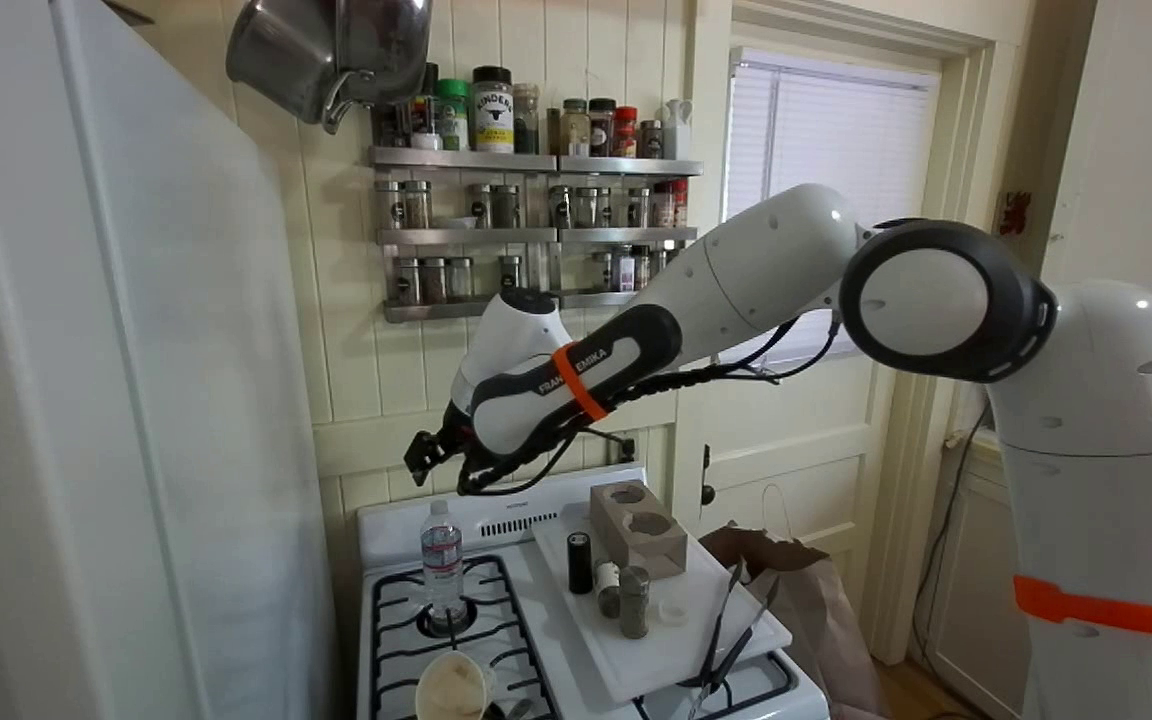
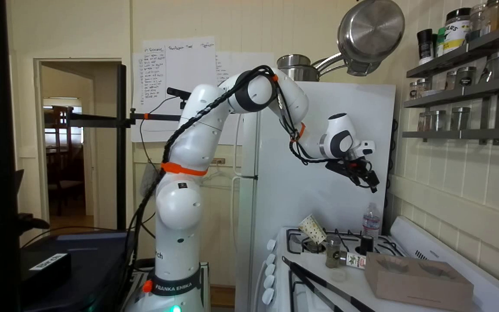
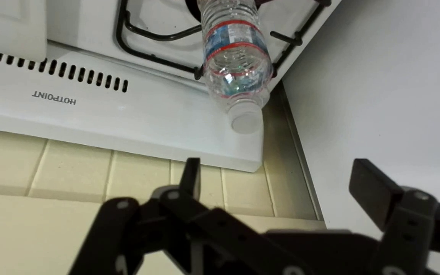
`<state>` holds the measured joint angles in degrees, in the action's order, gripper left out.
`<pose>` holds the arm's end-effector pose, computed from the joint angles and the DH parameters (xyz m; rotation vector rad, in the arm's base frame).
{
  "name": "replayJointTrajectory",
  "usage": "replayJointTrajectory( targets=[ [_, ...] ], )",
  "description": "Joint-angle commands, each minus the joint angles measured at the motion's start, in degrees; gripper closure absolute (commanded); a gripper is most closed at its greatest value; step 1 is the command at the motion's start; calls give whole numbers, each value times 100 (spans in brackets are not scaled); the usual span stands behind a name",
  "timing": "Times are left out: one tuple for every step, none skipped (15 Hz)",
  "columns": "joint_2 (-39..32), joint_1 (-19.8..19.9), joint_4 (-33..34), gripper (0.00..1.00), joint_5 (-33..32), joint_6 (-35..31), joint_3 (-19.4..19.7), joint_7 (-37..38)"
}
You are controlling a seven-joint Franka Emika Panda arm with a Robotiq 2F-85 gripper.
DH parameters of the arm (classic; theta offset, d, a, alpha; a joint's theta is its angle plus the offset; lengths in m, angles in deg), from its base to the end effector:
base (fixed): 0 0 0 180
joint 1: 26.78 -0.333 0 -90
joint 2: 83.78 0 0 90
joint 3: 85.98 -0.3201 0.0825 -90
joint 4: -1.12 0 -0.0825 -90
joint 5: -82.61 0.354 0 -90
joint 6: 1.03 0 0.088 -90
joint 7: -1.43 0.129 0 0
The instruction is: Put the water bottle on the white tray then move the brown box to the left side of the stovetop.
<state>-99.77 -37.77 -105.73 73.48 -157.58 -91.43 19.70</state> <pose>0.6275 0.1847 0.4374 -2.9113 -0.1215 -0.8804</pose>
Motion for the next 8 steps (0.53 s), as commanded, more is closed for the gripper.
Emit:
replayJointTrajectory(
  targets=[
    [-192,-94,206,0,107,184,42,-158],
    [-244,-60,254,0,218,321,-28,-297],
    [-273,-110,260,0,107,501,24,-275],
    [-322,-106,266,0,141,577,5,-330],
    [-385,-168,295,0,2,590,101,-181],
    [-471,-187,352,0,-4,602,126,-126],
    [-545,-228,402,0,-68,581,191,-48],
    [-607,-260,447,0,-110,572,248,1]
  ],
)
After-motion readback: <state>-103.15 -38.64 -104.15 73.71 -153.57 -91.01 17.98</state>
